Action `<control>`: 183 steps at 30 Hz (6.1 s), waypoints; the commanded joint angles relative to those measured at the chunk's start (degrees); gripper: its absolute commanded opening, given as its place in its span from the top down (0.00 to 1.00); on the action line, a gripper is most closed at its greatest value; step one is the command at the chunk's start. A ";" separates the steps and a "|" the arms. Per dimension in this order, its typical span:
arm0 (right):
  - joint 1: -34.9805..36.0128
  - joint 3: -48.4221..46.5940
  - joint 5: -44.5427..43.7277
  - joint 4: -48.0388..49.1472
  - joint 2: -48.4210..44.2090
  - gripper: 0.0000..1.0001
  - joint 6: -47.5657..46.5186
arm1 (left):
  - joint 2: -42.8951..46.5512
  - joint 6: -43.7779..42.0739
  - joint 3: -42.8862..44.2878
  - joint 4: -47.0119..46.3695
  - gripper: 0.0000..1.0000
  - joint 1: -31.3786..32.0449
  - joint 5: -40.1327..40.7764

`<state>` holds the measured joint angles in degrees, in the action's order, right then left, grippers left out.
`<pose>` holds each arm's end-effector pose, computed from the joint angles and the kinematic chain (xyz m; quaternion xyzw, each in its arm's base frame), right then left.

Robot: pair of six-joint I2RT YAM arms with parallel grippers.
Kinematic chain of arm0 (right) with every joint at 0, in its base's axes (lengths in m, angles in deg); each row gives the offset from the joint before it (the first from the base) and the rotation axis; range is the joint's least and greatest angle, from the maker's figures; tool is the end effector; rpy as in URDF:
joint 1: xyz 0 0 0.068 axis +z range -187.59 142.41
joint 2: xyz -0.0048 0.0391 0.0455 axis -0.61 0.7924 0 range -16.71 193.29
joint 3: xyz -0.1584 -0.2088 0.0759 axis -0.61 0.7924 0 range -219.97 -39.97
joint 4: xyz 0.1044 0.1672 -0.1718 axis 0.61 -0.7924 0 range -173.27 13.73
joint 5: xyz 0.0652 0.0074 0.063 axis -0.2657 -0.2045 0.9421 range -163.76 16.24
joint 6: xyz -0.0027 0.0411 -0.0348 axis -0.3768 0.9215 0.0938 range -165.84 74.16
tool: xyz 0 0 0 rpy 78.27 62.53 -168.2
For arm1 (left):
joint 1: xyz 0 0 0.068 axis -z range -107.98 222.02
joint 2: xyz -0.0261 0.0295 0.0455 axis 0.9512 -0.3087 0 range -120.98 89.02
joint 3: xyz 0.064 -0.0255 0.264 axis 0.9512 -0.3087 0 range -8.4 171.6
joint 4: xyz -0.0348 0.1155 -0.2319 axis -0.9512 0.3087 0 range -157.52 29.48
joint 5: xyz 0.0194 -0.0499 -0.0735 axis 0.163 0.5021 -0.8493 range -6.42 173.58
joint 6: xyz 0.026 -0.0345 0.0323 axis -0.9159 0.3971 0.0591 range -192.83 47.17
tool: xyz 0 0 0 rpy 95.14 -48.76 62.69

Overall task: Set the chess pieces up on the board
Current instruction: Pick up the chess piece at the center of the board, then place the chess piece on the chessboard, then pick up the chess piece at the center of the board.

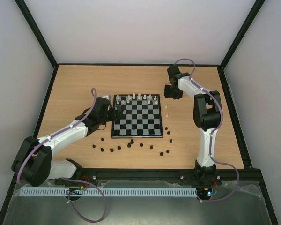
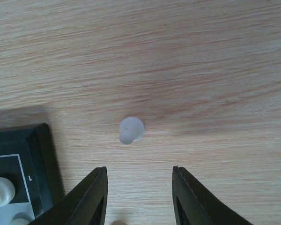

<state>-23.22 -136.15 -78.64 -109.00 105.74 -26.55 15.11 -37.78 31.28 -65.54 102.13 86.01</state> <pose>0.4507 0.1123 0.1878 0.0527 0.9614 0.0380 0.2675 0.2357 -0.1348 0.2143 -0.0480 0.8904 -0.2276 0.3913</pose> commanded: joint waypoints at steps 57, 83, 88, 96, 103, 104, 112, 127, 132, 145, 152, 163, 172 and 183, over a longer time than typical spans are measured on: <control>4.28 -8.09 -7.25 -5.92 1.30 0.99 -0.13 | 0.01 -0.23 0.30 -0.23 0.01 0.30 0.65; 20.23 -13.50 -0.10 -12.63 -0.94 0.98 -2.36 | 4.63 0.51 -1.30 -0.40 0.01 0.17 3.46; 20.39 -14.32 -1.08 -13.41 1.07 0.98 -2.28 | 4.81 0.57 -1.34 -0.31 0.01 0.21 3.51; 20.51 -15.45 -2.42 -13.36 4.58 0.98 -1.90 | 4.90 0.48 -1.43 -0.18 0.01 0.08 3.80; 20.48 -16.60 -3.73 -13.56 6.68 0.98 -1.89 | 5.00 0.50 -1.47 -0.22 0.00 -0.13 3.89; 20.52 -16.65 -3.77 -13.43 6.90 0.98 -1.89 | 4.92 0.53 -1.48 -0.22 0.01 -0.14 3.89; 20.52 -18.87 -5.26 -13.94 8.92 0.95 -1.71 | 4.72 0.50 -1.49 -0.25 0.01 -0.36 3.81; 20.47 -19.63 -6.20 -14.29 10.79 0.93 -1.89 | 4.38 0.46 -1.51 -0.33 0.01 -0.58 3.46; 20.50 -19.57 -6.10 -14.20 11.01 0.89 -1.89 | 4.38 0.45 -1.51 -0.32 0.00 -0.58 3.45; 20.52 -19.74 -5.71 -14.18 7.60 0.75 -1.62 | 4.50 0.38 -1.50 -0.36 0.00 -0.65 3.45; 21.44 -16.15 -7.90 -13.50 -2.04 0.60 -1.89 | 4.52 0.41 -1.60 -0.40 0.01 -0.68 3.45; 11.35 3.13 -10.04 -8.89 -15.11 0.46 -1.29 | 5.17 0.74 -1.88 -0.57 0.01 -0.75 2.64; 7.91 9.93 -6.22 -6.02 -11.88 0.49 -0.93 | 5.33 0.90 -2.04 -0.93 0.00 -0.75 1.78; 7.54 9.50 -4.16 -4.42 -7.40 0.63 -1.01 | 5.51 0.98 -2.24 -1.08 0.01 -0.75 1.77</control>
<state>-15.61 -126.45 -83.30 -112.76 97.07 -27.62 19.85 -37.21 29.88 -65.52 101.60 88.02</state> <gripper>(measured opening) 0.381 0.994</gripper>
